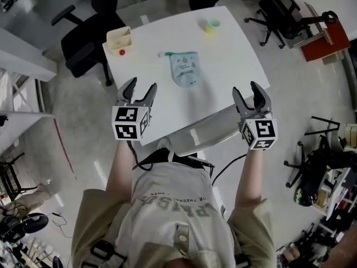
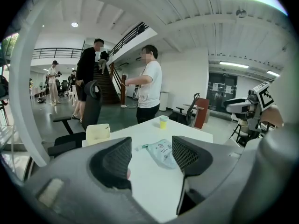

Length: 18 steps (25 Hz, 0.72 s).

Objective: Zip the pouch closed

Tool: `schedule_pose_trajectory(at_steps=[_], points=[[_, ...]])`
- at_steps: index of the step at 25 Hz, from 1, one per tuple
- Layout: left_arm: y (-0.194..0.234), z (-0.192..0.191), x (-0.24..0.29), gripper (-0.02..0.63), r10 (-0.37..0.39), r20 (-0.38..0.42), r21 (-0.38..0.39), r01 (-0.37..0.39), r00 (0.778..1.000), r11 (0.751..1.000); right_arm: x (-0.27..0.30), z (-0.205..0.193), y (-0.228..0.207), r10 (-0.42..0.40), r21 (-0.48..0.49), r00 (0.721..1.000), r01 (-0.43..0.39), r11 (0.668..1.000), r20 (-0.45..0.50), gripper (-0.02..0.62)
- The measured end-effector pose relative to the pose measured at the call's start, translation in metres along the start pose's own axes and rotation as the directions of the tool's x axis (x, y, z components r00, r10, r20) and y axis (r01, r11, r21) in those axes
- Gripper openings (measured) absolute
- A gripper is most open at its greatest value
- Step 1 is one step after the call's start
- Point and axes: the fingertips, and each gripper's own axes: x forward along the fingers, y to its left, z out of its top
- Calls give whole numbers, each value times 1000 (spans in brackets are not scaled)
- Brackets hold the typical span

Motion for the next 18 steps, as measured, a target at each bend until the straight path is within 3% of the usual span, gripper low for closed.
schedule_pose_trajectory(at_steps=[9,18], points=[[-16,-5,32,279,91,-48,-45,-93,995,995,66,0,-36,157,-42,987,-158,987,-32,259],[-18,-15,65,279,158,-94,-56,-164,983,985,145,-3,-45,323,-144,942,-333,932,-88,259]])
